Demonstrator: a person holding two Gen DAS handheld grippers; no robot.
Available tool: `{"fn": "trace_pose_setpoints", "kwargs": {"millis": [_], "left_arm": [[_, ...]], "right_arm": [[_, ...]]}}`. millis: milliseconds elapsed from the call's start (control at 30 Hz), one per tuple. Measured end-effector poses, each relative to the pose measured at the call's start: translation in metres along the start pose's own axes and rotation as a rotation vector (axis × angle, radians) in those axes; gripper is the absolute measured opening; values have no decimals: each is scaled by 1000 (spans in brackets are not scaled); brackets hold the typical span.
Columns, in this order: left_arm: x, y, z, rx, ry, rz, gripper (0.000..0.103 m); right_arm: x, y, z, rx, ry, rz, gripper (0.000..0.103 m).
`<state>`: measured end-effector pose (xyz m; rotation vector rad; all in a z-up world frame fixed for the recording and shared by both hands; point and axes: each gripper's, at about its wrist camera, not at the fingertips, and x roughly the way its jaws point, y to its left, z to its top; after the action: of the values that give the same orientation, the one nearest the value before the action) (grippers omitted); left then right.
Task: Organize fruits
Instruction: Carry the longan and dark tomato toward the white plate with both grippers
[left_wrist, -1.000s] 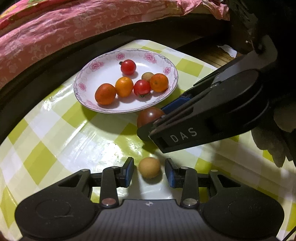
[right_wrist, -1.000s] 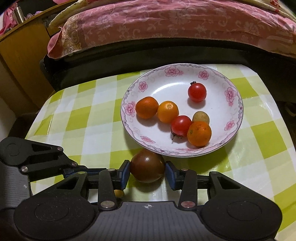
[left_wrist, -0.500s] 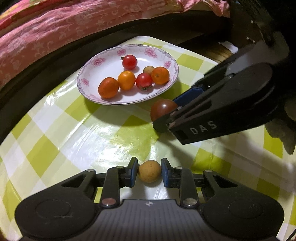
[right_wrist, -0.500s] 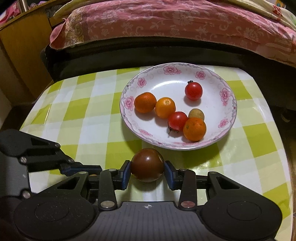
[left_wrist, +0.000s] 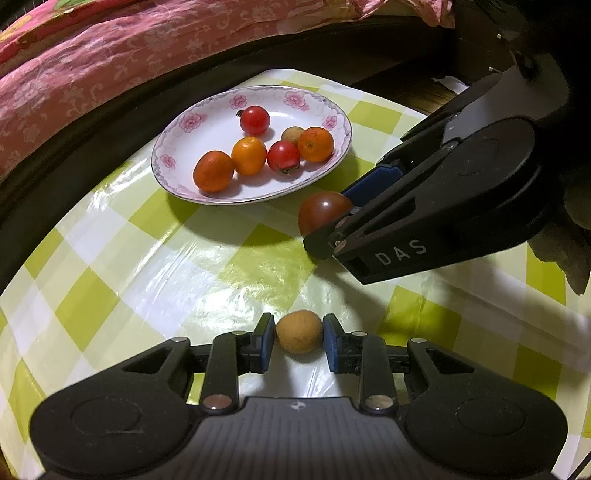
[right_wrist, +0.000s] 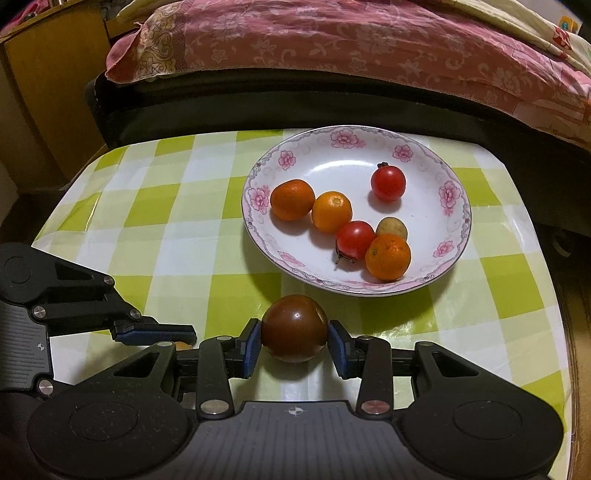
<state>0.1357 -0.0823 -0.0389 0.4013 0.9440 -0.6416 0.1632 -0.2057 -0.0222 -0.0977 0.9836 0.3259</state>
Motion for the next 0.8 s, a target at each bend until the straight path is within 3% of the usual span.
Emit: {"fn": "trace_pose_setpoints", "kwargs": {"millis": [800], "left_arm": [[3,1,3,-21,-16,-1,35]], "right_arm": [[1,3,-1,-31,0,-16,35]]}}
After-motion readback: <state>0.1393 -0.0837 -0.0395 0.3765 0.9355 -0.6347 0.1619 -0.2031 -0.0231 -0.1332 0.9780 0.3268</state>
